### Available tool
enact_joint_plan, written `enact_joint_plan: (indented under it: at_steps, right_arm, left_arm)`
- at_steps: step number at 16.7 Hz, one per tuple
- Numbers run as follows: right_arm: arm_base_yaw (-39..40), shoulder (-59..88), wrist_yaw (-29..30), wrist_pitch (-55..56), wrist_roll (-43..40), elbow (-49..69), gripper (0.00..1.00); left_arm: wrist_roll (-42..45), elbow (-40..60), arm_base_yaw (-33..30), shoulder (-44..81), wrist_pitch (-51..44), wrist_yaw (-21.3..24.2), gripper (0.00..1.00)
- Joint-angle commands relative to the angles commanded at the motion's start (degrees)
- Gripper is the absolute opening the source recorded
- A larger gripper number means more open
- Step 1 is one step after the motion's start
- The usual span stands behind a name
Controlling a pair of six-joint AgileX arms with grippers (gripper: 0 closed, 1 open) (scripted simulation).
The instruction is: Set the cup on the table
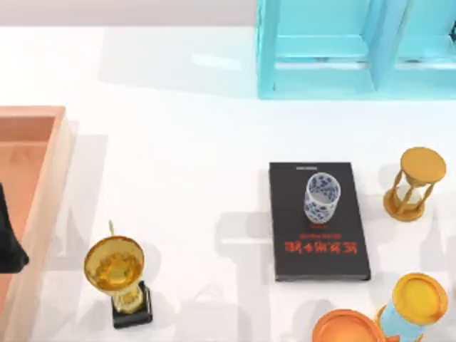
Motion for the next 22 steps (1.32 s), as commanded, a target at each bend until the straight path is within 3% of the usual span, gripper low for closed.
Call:
enact_joint_plan:
  at_steps: [5, 9, 14, 22]
  right_arm:
    - [0.0, 0.0, 0.0, 0.0, 0.0, 0.0, 1.0]
    - [0.0, 0.0, 0.0, 0.0, 0.0, 0.0, 1.0]
    - [0.0, 0.0, 0.0, 0.0, 0.0, 0.0, 1.0]
    - [0.0, 0.0, 0.0, 0.0, 0.0, 0.0, 1.0]
  left_arm:
    - [-1.2, 3.2, -1.4, 3.1, -1.8, -0.3, 1.0]
    - [-5.6, 15.3, -6.4, 14.8, -8.4, -1.3, 1.0]
    - [-14.4, 39.2, -16.2, 37.7, -21.6, -3.5, 1.0]
    - [-32.2, 86.6, -35.3, 83.2, -48.9, -7.9, 1.0]
